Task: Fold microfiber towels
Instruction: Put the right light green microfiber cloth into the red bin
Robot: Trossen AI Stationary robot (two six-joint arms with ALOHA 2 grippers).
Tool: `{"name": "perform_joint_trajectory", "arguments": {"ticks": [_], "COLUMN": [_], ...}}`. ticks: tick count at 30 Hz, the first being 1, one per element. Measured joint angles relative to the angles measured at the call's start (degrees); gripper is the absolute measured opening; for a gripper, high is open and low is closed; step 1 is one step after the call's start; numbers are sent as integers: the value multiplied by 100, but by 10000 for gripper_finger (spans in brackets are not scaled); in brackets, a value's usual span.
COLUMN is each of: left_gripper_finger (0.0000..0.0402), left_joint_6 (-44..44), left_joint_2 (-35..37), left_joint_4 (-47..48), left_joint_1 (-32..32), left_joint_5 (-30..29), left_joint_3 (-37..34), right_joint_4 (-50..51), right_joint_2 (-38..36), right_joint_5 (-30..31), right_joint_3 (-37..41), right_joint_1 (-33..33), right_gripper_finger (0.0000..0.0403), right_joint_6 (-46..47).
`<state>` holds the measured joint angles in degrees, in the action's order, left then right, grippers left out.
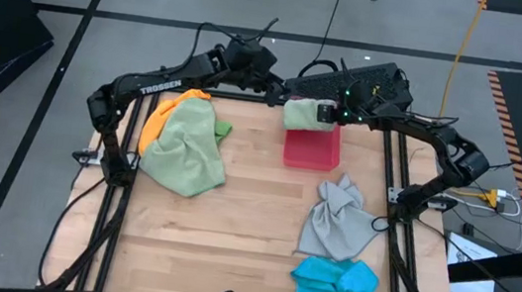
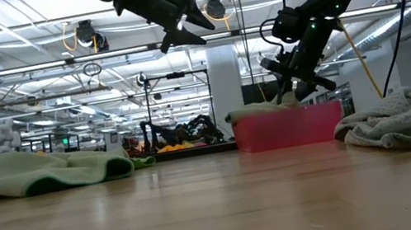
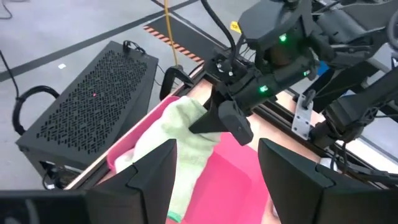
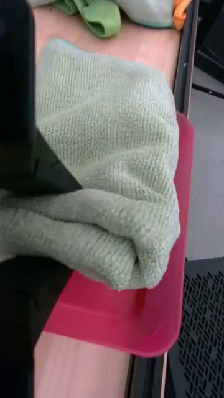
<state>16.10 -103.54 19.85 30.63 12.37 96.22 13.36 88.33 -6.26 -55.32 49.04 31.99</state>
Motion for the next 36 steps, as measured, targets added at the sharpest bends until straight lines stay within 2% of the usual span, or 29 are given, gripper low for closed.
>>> {"name": "perform_joint_trajectory", "arguments": {"ticks": [7, 10, 13, 17, 20, 23, 29, 36], "left_gripper_finger": [227, 227, 227, 227, 227, 227, 227, 227], "left_joint_6": [58, 119, 240, 240, 264, 269, 148, 54], "left_joint_2": [-413, -554, -612, -611, -521, -394, -244, -35], "left_joint_4": [-310, -344, -372, -360, -234, -30, 518, 1129], "left_joint_1": [-174, -224, -259, -252, -188, -141, -91, -65], "left_joint_5": [-6, -3, -32, -132, -145, -152, -217, -257], "left_joint_3": [-2, -2, -2, -2, -2, -2, -4, -4], "right_joint_4": [660, 1011, 1240, 1326, 1075, 824, 475, 188], "right_joint_2": [0, -5, -4, -56, -186, -225, -117, 642], "right_joint_5": [7, 13, -116, -439, -862, -1187, -1204, -1518], "right_joint_3": [-433, -640, -687, -709, -712, -714, -806, -793], "right_joint_1": [136, 175, 206, 236, 155, -66, -391, -313], "right_gripper_finger": [261, 298, 318, 321, 303, 269, 171, 52], "right_joint_6": [-224, -338, -436, -588, -446, -313, -402, -672]}}
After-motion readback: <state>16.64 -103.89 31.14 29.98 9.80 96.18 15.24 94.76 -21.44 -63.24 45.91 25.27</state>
